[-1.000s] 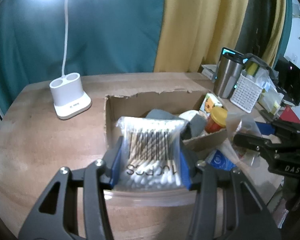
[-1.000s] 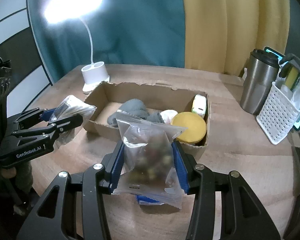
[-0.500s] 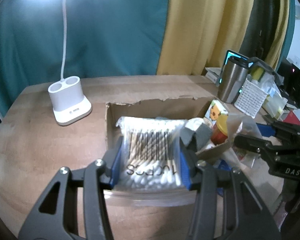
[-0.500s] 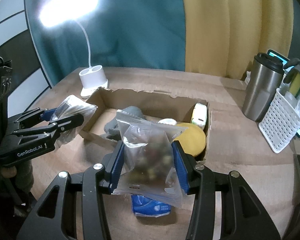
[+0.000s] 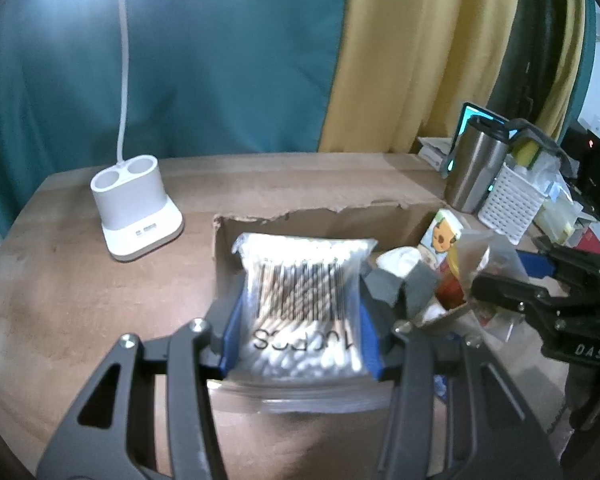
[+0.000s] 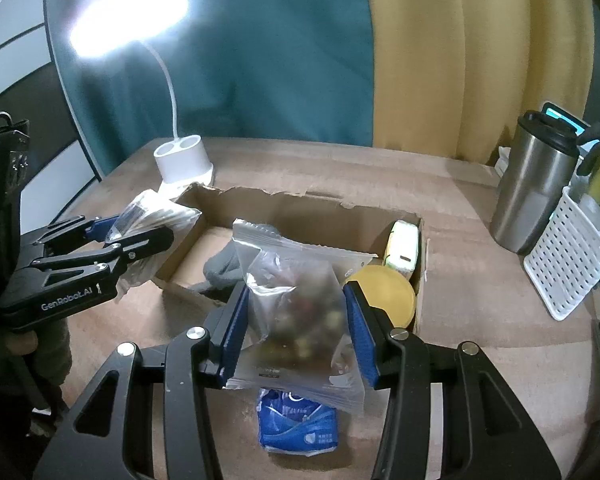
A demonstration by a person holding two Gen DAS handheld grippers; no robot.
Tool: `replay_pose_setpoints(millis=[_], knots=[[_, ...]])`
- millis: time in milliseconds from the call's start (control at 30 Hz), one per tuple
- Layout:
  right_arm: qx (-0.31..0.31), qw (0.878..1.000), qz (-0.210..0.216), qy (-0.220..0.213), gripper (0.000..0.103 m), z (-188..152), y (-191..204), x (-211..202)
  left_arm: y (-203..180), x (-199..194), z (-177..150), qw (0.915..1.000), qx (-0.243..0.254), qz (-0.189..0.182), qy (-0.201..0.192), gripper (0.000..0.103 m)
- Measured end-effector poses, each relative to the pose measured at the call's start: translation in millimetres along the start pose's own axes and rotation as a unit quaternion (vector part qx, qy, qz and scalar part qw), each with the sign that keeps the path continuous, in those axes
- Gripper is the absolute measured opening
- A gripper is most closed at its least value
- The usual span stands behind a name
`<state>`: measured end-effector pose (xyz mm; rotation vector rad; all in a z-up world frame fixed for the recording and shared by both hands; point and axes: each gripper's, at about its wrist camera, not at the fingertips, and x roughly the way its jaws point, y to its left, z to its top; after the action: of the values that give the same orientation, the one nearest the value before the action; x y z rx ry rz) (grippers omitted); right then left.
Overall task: Organize objects
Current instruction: 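Carry the swab bag into the box with the left gripper while the right gripper carries the snack bag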
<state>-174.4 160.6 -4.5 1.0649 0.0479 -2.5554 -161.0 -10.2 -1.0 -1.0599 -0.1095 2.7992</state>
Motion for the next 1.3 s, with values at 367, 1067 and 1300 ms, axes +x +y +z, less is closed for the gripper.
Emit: replay_pose_setpoints(millis=[367, 1067, 1300], knots=[[0.001, 1.0, 0.002, 0.002, 0.05, 5.7, -3.6, 7.8, 4.6, 19.6, 3.9, 0.9999, -0.003, 0.01, 0.009, 0.049], [0.0, 1.0, 0.006, 0.0, 0.05, 19.2, -6.9, 22.8, 8.6, 44.4, 7.5, 0.9991, -0.017, 0.02, 0.033, 0.053], [-0.004, 1.0, 0.008, 0.002, 0.05, 23.7, -7.5, 25.8, 13.2, 45.1, 11.1, 0.9991, -0.028, 0.01, 0.03, 0.063]])
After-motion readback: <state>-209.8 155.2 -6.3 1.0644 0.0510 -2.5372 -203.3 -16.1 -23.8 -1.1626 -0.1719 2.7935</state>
